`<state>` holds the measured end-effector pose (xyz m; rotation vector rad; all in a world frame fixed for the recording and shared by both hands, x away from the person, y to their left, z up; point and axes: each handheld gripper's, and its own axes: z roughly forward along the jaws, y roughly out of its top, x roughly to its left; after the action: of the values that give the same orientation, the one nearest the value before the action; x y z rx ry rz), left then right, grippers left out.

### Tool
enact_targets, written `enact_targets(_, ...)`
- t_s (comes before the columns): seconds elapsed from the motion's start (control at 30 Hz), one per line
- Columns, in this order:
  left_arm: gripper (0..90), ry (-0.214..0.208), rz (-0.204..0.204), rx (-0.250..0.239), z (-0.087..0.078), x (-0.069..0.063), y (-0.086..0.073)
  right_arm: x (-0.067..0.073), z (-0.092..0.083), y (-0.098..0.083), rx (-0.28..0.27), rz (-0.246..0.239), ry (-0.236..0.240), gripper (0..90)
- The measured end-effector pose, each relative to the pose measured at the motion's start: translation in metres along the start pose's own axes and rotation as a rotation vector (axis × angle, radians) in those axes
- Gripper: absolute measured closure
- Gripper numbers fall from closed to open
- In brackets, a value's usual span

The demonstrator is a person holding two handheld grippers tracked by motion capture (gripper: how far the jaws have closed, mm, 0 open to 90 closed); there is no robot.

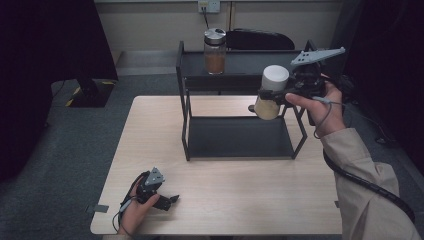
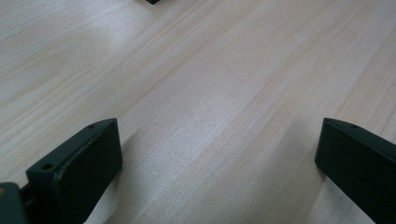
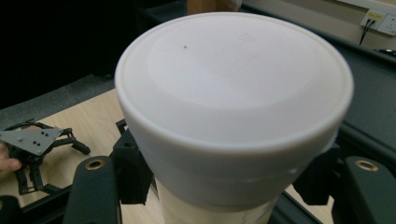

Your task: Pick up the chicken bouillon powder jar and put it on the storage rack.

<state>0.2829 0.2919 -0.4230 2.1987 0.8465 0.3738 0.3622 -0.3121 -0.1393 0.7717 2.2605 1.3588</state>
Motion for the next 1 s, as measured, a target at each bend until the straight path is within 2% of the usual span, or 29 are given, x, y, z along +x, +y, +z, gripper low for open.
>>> enact_targets(0.23, 0.0, 0.0, 0.0, 0.0, 0.0, 0.0, 0.0, -0.001, -0.007, 0.019, -0.004, -0.012, -0.02, 34.5)
enact_targets(0.7, 0.0, 0.0, 0.0, 0.0, 0.0, 0.0, 0.0, -0.003, -0.02, 0.047, -0.016, -0.003, -0.073, 34.5)
enact_targets(1.0, 0.0, -0.002, 0.003, 0.002, 0.0, 0.001, 0.0, -0.003, -0.022, 0.071, -0.015, -0.001, -0.091, 34.5)
